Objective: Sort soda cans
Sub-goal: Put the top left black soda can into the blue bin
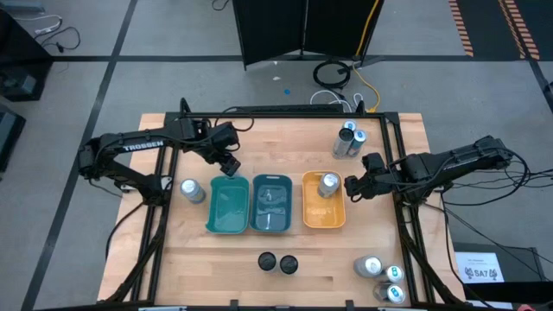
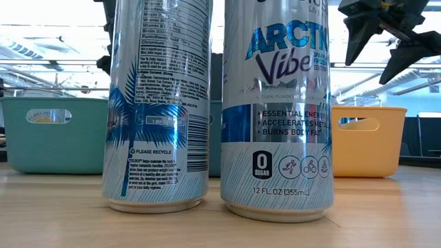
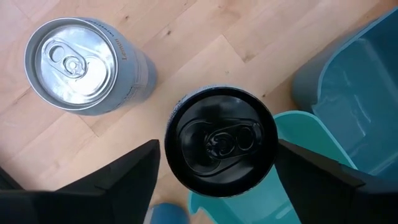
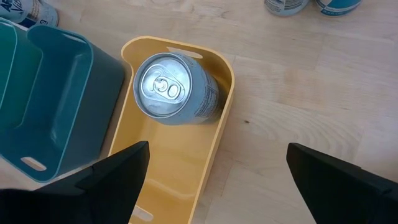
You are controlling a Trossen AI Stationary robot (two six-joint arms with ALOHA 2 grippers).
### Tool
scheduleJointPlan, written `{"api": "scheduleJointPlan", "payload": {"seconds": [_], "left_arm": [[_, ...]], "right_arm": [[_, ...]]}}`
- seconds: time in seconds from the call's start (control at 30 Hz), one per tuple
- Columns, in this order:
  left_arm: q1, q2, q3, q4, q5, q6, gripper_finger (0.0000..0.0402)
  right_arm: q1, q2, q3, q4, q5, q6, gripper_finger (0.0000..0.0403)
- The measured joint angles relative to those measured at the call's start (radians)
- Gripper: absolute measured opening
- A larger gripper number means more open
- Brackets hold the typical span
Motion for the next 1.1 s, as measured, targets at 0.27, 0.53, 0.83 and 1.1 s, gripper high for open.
{"api": "scheduleJointPlan", "payload": {"seconds": [0.27, 0.53, 0.83, 1.1], "left_arm": [[0.001, 0.0, 0.0, 0.002, -0.006, 0.0, 0.0338], [0.0, 0.0, 0.0, 0.002, -0.008, 0.001, 0.0338], [0.0, 0.0, 0.0, 0.003, -0.009, 0.008, 0.0338], [-0.007, 0.033, 0.0, 0.008, 0.003, 0.006, 0.0338]], "right_arm": [[0.0, 0.0, 0.0, 0.001, 0.0, -0.008, 0.0373], [0.0, 0.0, 0.0, 0.001, 0.0, -0.008, 0.0373], [0.0, 0.0, 0.0, 0.001, 0.001, -0.008, 0.0373], [0.0, 0.0, 0.0, 0.001, 0.001, -0.008, 0.0373]]}}
